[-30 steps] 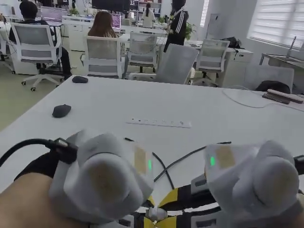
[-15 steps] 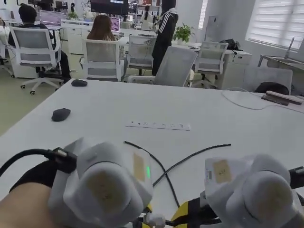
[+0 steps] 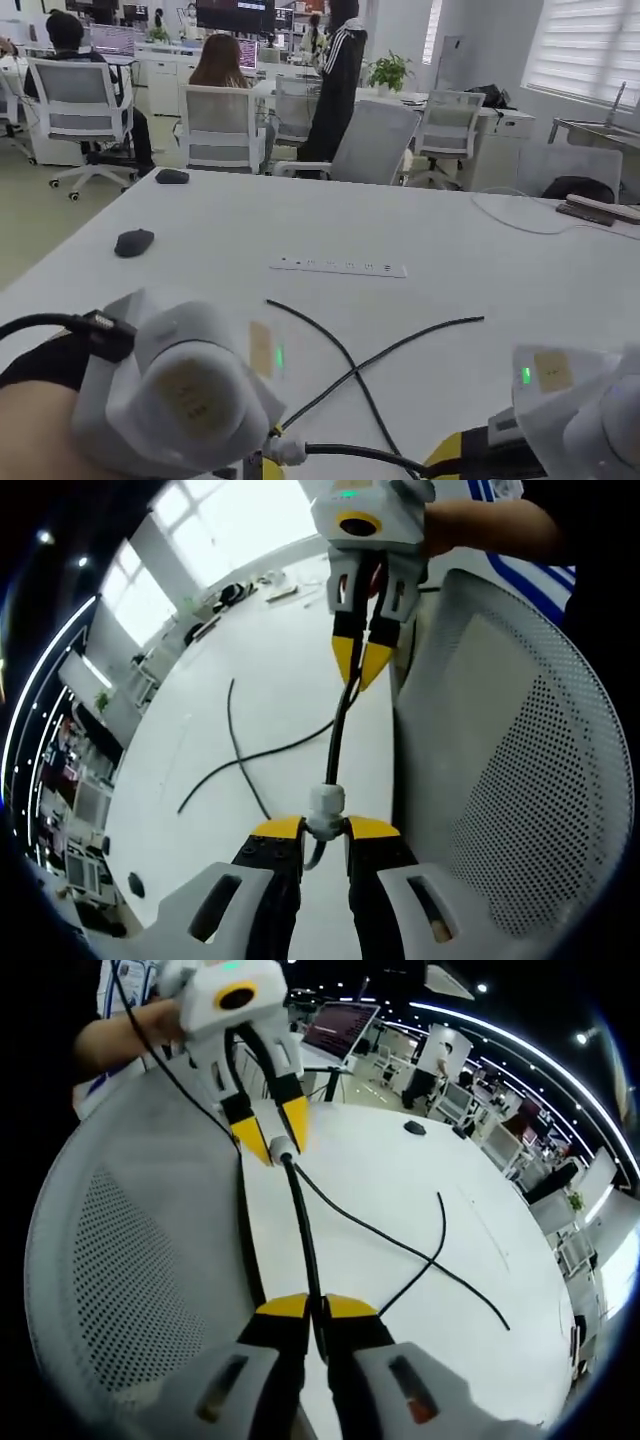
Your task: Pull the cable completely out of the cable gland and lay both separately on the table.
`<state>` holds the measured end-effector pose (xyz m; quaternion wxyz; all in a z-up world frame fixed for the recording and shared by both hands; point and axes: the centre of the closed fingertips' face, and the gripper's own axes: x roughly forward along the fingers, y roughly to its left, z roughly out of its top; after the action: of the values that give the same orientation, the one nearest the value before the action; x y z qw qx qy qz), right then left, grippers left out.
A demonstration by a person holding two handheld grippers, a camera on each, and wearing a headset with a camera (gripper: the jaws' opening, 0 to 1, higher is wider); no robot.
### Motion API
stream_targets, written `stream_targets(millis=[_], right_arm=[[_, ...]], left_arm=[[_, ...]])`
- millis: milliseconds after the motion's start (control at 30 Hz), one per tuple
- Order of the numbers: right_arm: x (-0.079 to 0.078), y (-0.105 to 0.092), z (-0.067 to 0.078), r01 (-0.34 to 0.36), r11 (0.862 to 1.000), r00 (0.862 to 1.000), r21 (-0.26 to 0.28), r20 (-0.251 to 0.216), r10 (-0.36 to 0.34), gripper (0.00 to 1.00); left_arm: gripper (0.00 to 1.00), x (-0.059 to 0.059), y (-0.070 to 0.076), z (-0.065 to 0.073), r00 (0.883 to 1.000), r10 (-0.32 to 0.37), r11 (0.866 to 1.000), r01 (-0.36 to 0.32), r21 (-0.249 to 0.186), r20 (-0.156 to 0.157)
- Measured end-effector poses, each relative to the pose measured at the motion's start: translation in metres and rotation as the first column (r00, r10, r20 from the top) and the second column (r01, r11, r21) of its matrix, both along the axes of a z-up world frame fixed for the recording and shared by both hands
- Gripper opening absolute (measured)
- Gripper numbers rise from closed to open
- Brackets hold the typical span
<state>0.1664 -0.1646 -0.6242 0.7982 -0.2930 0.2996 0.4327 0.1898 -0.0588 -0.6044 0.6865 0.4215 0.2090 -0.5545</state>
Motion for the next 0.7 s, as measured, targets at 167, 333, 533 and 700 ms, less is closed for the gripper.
stream_targets(millis=[167, 333, 533, 700], right_arm=[[0.002, -0.024, -0.007, 0.062, 0.998, 0.998, -0.02, -0.008, -0.062, 0.03], [0.004, -0.043, -0.014, 0.102, 0.993, 0.995, -0.053, -0.003, -0.102, 0.03], [0.005, -0.068, -0.029, 0.164, 0.983, 0.986, -0.082, -0.023, -0.167, 0.03], [0.007, -0.086, -0.038, 0.222, 0.971, 0.973, -0.086, -0.036, -0.226, 0.03]], left_arm=[[0.17, 0.001, 0.0, -0.001, 1.0, 0.009, 1.0, -0.009, -0.01, -0.005], [0.17, 0.002, 0.003, -0.004, 1.0, 0.016, 1.0, -0.016, -0.001, -0.001], [0.17, 0.007, 0.011, -0.005, 0.999, 0.039, 0.999, -0.039, 0.006, 0.002], [0.17, 0.008, 0.015, -0.005, 0.999, 0.051, 0.999, -0.051, 0.004, 0.0]])
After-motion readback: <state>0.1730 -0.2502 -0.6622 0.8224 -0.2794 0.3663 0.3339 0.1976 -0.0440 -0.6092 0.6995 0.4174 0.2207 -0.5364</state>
